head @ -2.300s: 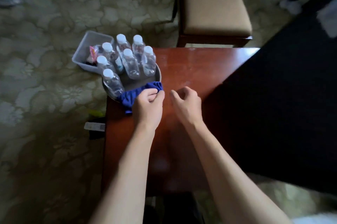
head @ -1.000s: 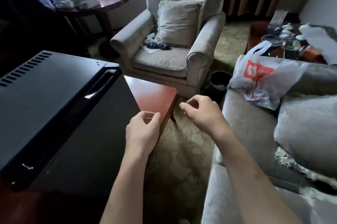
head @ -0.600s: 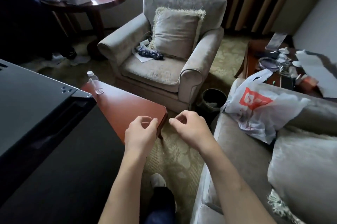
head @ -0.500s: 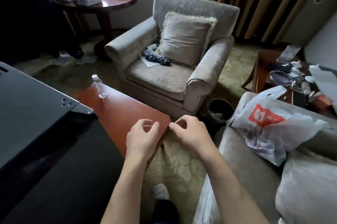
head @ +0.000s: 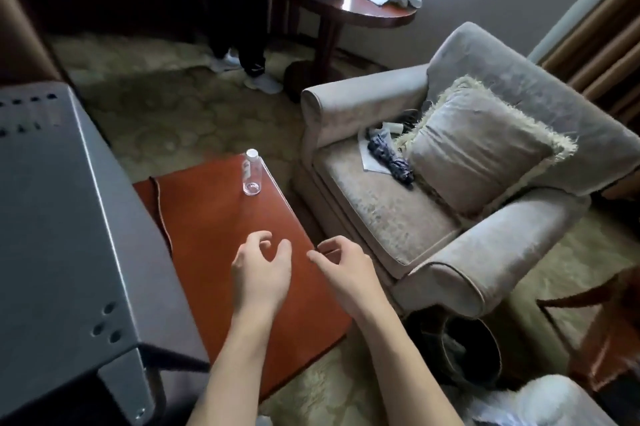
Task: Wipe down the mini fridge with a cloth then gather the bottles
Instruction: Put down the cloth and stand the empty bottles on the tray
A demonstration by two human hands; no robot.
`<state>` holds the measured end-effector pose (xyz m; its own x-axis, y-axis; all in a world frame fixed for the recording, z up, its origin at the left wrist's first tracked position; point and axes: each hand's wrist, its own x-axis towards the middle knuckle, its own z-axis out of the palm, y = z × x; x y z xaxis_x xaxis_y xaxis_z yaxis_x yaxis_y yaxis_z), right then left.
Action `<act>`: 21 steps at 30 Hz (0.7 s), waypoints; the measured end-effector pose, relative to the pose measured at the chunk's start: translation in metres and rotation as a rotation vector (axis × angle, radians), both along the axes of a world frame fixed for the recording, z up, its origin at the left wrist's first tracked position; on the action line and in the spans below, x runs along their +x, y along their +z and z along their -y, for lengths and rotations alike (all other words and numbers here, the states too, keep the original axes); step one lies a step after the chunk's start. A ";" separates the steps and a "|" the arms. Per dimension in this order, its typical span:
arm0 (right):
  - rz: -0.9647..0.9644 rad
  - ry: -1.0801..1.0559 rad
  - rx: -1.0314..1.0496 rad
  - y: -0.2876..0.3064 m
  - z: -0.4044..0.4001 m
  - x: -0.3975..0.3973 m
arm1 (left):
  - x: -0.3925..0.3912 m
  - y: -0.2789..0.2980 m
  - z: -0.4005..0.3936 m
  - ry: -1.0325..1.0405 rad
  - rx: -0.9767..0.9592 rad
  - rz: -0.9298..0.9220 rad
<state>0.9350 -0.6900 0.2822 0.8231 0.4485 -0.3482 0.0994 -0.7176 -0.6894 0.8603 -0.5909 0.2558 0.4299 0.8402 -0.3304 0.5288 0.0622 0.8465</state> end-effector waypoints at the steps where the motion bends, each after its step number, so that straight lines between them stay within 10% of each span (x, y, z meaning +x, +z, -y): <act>1: -0.019 0.035 -0.008 -0.001 -0.008 0.008 | 0.008 -0.003 -0.009 0.048 -0.011 -0.011; 21: -0.125 0.459 -0.142 -0.166 -0.244 0.222 | 0.126 -0.058 -0.137 0.341 -0.136 -0.338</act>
